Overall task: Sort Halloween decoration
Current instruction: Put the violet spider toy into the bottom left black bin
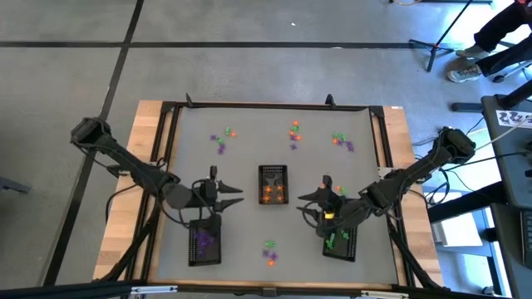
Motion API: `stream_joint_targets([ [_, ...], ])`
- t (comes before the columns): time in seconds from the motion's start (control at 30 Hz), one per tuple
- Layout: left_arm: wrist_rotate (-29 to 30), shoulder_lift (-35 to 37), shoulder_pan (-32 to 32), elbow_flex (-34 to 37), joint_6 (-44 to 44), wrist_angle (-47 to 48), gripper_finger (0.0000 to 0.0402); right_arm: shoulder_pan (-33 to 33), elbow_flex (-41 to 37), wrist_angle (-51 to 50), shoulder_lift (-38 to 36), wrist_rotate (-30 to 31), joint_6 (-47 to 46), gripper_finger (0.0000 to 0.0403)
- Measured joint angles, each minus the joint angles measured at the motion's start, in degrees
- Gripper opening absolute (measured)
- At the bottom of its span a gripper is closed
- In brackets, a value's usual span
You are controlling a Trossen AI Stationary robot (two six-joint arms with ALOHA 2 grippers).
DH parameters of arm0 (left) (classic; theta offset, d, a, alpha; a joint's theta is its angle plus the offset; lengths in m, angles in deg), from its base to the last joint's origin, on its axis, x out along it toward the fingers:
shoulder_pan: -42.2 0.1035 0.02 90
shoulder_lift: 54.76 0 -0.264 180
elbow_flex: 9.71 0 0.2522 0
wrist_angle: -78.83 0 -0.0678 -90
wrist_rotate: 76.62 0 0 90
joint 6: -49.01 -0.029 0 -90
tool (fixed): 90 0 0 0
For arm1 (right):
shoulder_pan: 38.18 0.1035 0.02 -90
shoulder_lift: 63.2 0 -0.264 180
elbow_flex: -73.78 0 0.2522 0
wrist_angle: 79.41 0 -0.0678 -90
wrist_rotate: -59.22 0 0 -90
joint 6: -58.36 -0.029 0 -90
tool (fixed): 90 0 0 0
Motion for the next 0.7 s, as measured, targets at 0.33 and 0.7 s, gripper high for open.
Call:
stream_joint_targets([
  [0.33, -0.15, -0.57, 5.44, -0.02, 6.67, 5.64, 0.0099, -5.63, 0.0, 2.91, 0.0, 8.57, -0.89, 0.0145],
  [0.7, 0.05, -0.57, 6.56, -0.02, 9.03, 8.52, 0.0099, -14.36, 0.0, -7.6, 0.0, 8.74, -10.69, 0.0145],
])
